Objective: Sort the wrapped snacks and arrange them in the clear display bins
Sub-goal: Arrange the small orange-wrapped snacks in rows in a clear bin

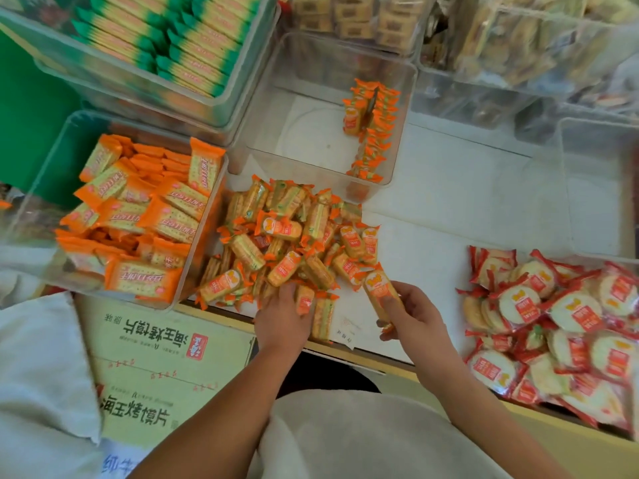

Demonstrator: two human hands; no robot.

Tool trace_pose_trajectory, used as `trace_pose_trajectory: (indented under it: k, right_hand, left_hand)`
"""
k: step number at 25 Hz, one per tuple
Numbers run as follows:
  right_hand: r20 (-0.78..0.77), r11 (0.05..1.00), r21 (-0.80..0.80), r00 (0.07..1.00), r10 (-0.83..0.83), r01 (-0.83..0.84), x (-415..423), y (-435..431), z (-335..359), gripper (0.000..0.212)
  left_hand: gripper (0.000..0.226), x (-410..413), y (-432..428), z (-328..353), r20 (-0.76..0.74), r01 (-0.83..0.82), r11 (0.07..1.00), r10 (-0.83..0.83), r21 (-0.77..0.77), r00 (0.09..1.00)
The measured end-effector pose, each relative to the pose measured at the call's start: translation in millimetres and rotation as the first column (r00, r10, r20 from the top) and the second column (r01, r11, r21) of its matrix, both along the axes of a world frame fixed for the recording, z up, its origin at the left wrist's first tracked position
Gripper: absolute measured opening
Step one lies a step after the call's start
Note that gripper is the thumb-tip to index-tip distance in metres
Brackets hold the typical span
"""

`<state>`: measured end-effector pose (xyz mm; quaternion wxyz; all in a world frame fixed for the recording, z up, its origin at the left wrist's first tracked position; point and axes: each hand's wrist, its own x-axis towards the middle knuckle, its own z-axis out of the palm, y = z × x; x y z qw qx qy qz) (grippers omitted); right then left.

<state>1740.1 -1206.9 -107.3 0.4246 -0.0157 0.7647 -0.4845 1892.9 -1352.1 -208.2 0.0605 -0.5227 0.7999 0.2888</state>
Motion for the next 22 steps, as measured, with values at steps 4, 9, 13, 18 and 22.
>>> trace_pose_trajectory:
  k: [4,9,13,18,22]
  right_hand:
    - [-0.014,0.999,-0.042,1.000,0.023,-0.023,-16.2,9.7,-0.1,0.021]
    - [-0.039,0.993,-0.078,0.996,0.084,-0.087,-42.4,11.3,6.4,0.028]
    - [-0.117,0.980,-0.131,0.984,0.137,-0.152,-61.6,6.5,18.2,0.020]
    - [-0.082,0.921,-0.236,0.951,0.299,-0.310,-74.1,0.9,38.8,0.026]
    - [-0.030,0.900,-0.287,0.942,0.334,-0.328,-55.7,7.2,44.0,0.028]
  left_hand:
    - [0.028,2.7,0.0,18.4,-0.247,-0.184,0.975,0.209,0.122,0.946]
    - [0.051,-11.8,4.6,100.4,-0.485,-0.217,0.911,0.375,0.350,0.790]
    - [0.067,-26.3,12.7,154.6,-0.550,-0.038,0.899,0.300,0.436,0.779]
    - [0.064,-44.1,19.3,174.8,-0.599,0.048,0.862,0.311,0.505,0.738]
    - [0.040,-47.4,20.4,171.3,-0.647,0.053,0.860,0.339,0.508,0.683]
